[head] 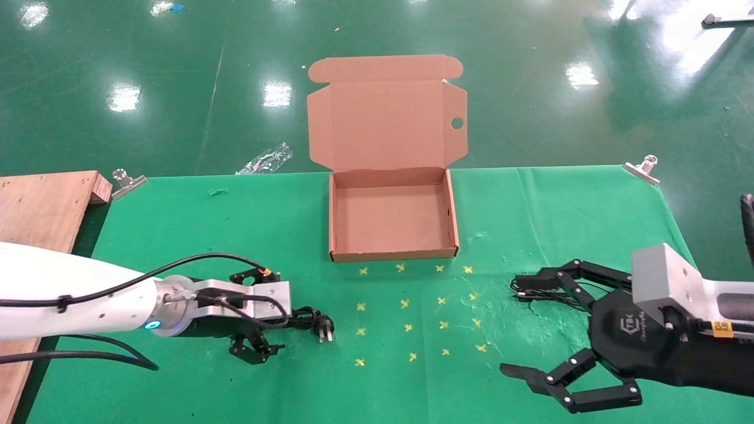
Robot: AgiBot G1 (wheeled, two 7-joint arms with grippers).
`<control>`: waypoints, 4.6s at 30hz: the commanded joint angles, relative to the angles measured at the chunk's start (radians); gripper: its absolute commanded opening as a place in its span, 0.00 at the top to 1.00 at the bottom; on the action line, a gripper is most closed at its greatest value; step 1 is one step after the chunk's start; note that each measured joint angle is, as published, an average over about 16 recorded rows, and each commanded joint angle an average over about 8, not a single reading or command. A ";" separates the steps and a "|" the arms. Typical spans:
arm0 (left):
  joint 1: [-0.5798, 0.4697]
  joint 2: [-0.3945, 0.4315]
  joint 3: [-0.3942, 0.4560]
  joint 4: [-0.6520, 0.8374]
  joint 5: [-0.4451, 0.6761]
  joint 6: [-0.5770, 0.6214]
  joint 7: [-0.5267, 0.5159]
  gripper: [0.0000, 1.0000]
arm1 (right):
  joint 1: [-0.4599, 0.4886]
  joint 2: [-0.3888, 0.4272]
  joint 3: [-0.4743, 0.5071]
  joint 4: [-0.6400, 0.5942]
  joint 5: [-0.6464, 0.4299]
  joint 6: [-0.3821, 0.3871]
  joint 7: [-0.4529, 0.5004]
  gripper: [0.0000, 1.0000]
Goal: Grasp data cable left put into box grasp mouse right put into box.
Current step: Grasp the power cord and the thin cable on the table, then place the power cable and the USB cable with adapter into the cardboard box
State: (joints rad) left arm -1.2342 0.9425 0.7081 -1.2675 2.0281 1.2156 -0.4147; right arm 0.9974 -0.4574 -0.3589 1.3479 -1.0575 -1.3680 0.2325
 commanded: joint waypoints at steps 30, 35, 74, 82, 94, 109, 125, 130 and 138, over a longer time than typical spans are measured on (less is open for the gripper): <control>-0.001 0.014 -0.001 0.033 0.002 -0.024 0.015 0.29 | 0.358 -0.392 -0.239 -0.636 -0.762 0.187 -0.243 0.04; -0.001 0.015 -0.001 0.034 0.003 -0.024 0.016 0.92 | 0.375 -0.411 -0.246 -0.696 -0.773 0.191 -0.264 0.65; -0.001 0.014 -0.002 0.032 0.001 -0.023 0.014 1.00 | 0.354 -0.388 -0.237 -0.627 -0.754 0.185 -0.242 1.00; -0.001 0.014 -0.002 0.032 0.001 -0.023 0.014 1.00 | 0.354 -0.388 -0.236 -0.625 -0.753 0.185 -0.241 1.00; -0.018 0.000 -0.016 0.029 -0.025 -0.010 0.015 1.00 | 0.365 -0.379 -0.227 -0.619 -0.741 0.180 -0.241 1.00; -0.271 0.281 -0.047 0.277 -0.101 -0.079 0.034 1.00 | 0.500 -0.259 -0.126 -0.390 -0.649 0.148 -0.135 1.00; -0.326 0.429 0.360 0.408 -0.051 -0.456 -0.090 0.00 | 0.538 -0.146 -0.063 -0.100 -0.596 0.106 0.064 1.00; -0.351 0.427 0.441 0.415 -0.090 -0.493 -0.125 0.00 | 0.543 -0.164 -0.058 -0.100 -0.583 0.117 0.056 1.00; -0.417 0.404 0.487 0.530 -0.142 -0.540 -0.181 0.00 | 0.564 -0.220 -0.063 -0.128 -0.553 0.113 0.019 1.00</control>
State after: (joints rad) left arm -1.6560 1.3308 1.1784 -0.7312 1.8830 0.6756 -0.5909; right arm 1.5694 -0.6952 -0.4284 1.2002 -1.6193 -1.2507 0.2343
